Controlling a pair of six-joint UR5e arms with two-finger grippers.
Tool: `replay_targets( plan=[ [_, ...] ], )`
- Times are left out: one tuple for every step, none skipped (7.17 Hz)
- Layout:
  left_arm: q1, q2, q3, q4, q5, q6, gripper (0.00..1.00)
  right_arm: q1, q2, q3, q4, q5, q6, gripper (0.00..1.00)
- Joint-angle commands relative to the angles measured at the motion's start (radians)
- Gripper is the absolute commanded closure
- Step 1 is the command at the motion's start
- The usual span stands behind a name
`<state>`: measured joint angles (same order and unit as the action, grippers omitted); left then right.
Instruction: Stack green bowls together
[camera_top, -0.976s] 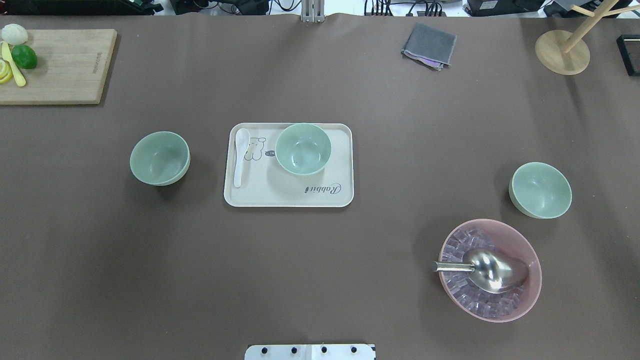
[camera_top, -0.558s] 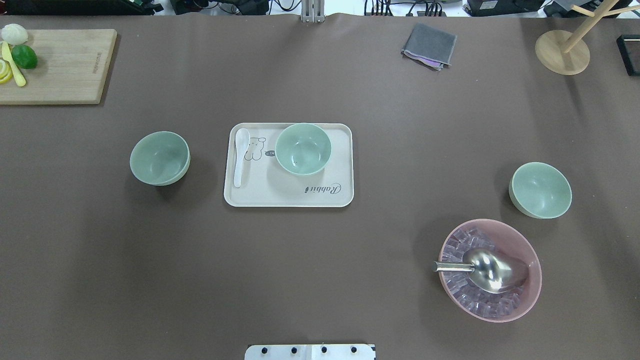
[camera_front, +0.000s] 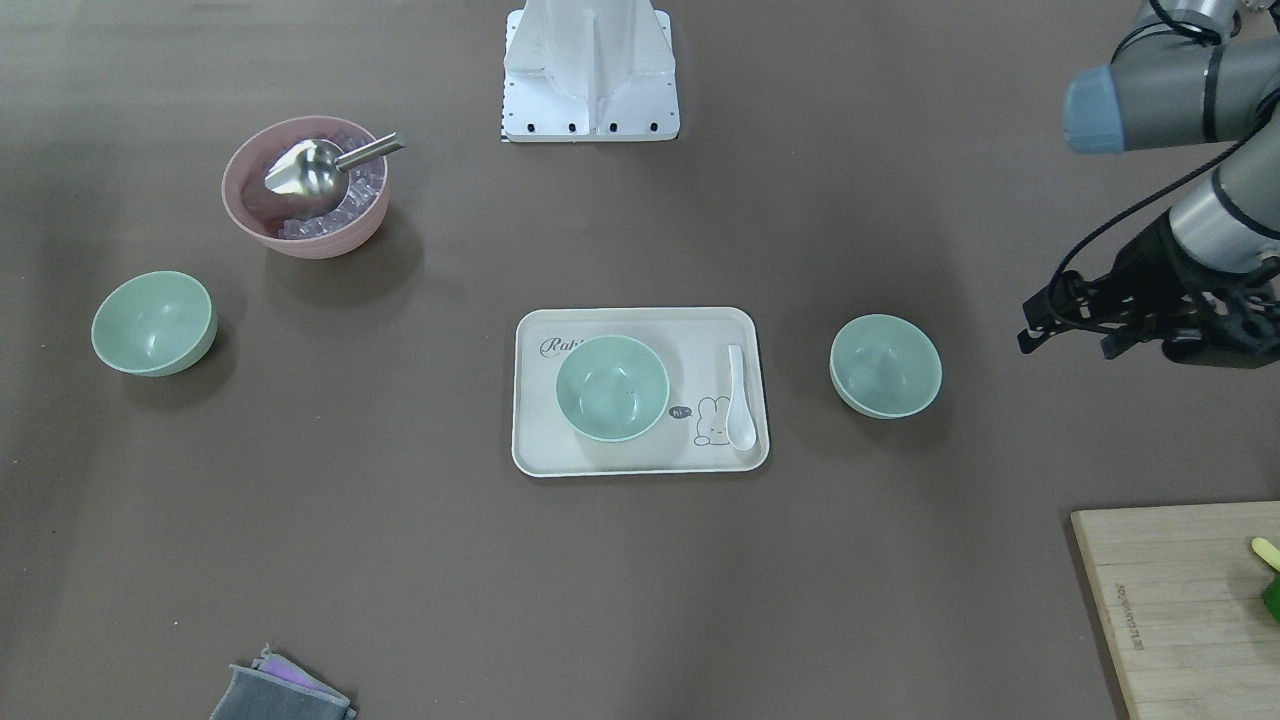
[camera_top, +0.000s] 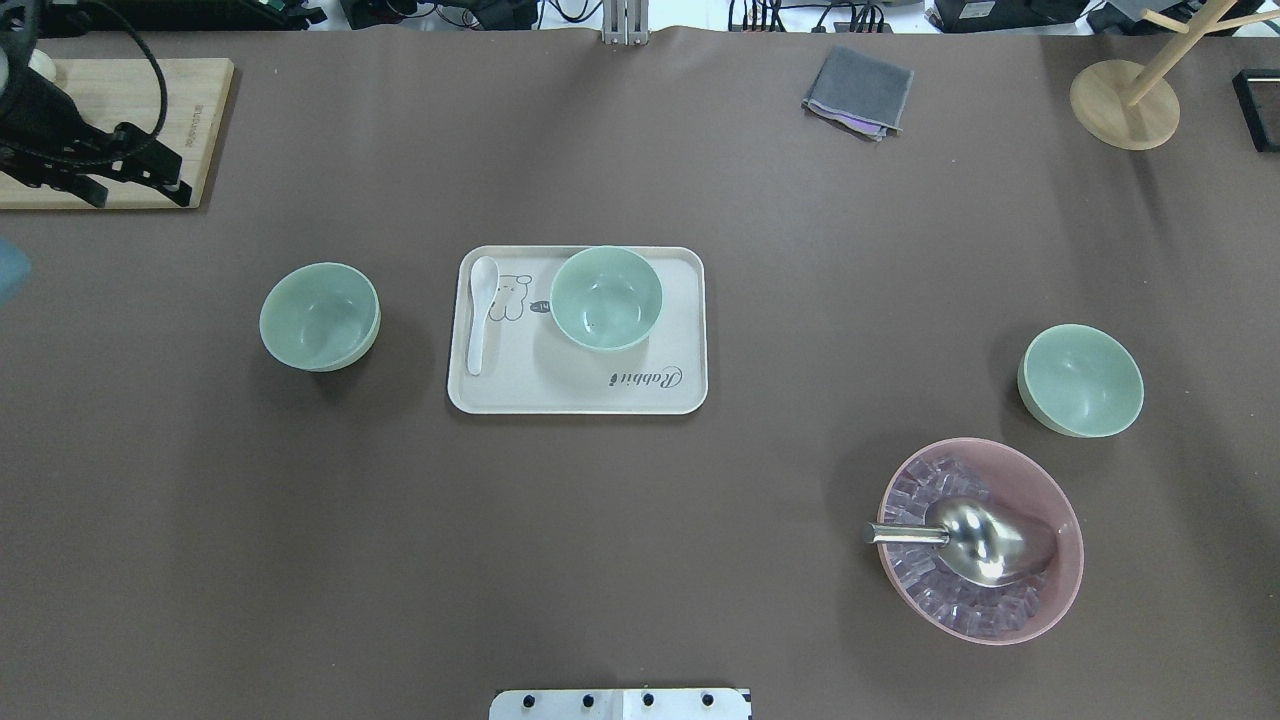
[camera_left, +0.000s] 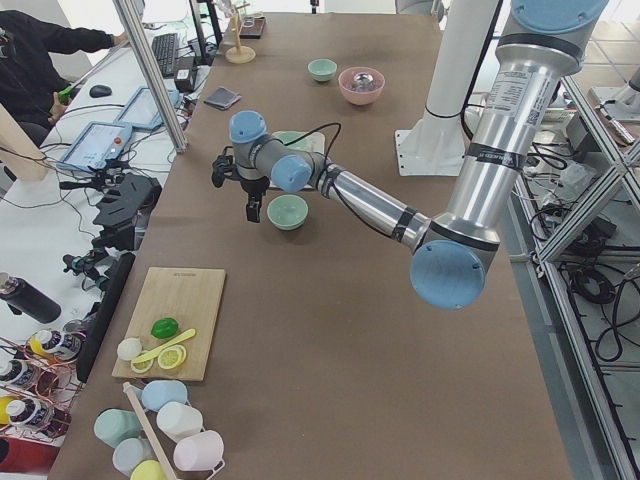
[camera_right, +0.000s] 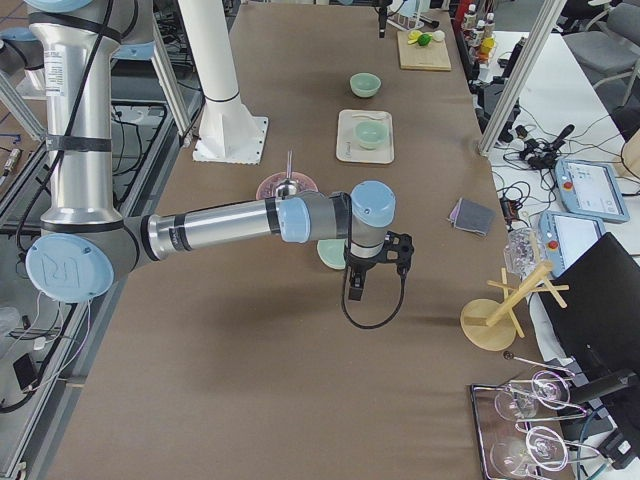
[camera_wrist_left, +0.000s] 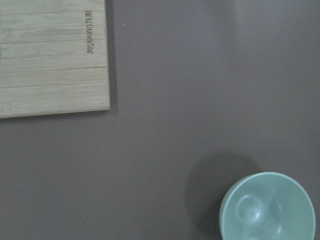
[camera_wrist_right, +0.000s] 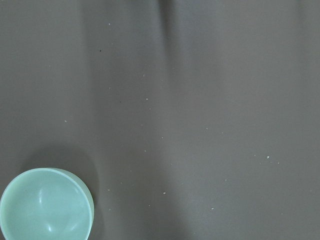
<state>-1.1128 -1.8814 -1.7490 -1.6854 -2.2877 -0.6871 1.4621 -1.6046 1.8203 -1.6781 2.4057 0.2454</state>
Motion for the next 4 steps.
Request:
replay_targets(
  plan=[
    [0.100, -0.007, 0.015, -0.019, 0.059, -0.071, 0.02, -0.029, 0.008, -0.002, 0.000, 0.000, 0.002, 0.00],
    [0.134, -0.008, 0.047, -0.058, 0.088, -0.074, 0.02, -0.042, 0.012, -0.002, 0.004, -0.002, 0.030, 0.00],
    [0.166, -0.007, 0.081, -0.113, 0.108, -0.106, 0.02, -0.052, 0.017, -0.001, 0.006, 0.000, 0.066, 0.00],
    [0.197, -0.005, 0.104, -0.150, 0.109, -0.133, 0.02, -0.057, 0.026, -0.001, 0.006, 0.000, 0.068, 0.00]
  ],
)
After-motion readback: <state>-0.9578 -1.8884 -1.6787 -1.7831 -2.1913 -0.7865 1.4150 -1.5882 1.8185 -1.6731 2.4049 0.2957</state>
